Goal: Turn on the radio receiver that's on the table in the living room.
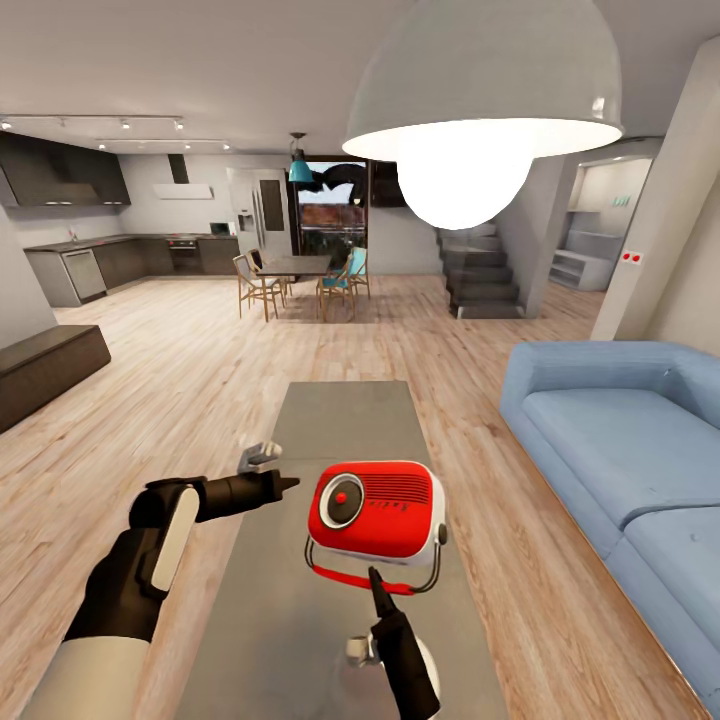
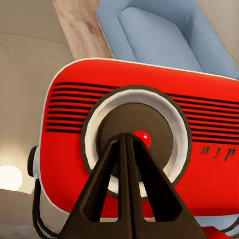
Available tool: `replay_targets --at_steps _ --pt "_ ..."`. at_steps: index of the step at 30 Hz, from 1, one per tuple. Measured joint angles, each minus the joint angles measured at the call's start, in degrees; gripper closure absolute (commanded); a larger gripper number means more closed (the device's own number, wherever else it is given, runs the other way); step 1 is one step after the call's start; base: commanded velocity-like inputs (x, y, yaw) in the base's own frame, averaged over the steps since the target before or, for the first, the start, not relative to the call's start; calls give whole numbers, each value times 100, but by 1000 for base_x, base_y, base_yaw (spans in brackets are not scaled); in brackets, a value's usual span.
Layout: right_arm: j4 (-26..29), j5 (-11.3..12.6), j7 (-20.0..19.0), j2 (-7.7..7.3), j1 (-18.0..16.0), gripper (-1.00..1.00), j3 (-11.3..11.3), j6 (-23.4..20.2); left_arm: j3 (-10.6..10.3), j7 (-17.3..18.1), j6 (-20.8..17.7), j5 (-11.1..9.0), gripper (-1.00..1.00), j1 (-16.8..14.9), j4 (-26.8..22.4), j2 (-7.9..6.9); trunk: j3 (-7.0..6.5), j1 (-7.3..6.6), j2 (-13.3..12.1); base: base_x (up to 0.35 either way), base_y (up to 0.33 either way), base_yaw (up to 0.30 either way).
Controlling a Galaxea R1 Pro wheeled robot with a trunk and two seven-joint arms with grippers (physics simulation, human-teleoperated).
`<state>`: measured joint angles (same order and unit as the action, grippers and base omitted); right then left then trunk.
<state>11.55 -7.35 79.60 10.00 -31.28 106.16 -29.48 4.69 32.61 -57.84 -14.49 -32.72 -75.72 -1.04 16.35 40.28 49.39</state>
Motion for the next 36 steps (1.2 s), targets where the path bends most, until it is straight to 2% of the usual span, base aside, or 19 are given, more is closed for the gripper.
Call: replay_targets --at_steps 10,16,24,28,30,32,35,36 --pt "109 -20 93 0 0 100 14 -36 -12 -15 7 11 100 -22 230 135 0 0 0 0 0 0" --pt "117 -12 448 0 0 100 17 -44 -20 -32 10 17 100 -46 425 180 0 0 0 0 0 0" --pt "125 -11 649 0 0 100 15 -43 -20 -35 9 14 100 -72 489 194 0 0 0 0 0 0" --pt "198 -13 652 0 0 100 30 -43 -25 -32 14 2 100 -104 551 357 0 0 0 0 0 0" --pt "210 -18 623 0 0 100 28 -41 -101 -22 14 -13 100 -110 547 474 0 0 0 0 0 0" --pt "213 -19 604 0 1 100 35 -43 -284 -19 15 -17 100 -121 539 542 0 0 0 0 0 0" --pt "211 -6 590 -1 1 100 -6 -44 -567 -23 13 -39 100 -129 524 601 0 0 0 0 0 0" --pt "211 -2 589 -1 1 100 -14 -44 -601 -21 15 -35 100 -129 520 614 0 0 0 0 0 0"
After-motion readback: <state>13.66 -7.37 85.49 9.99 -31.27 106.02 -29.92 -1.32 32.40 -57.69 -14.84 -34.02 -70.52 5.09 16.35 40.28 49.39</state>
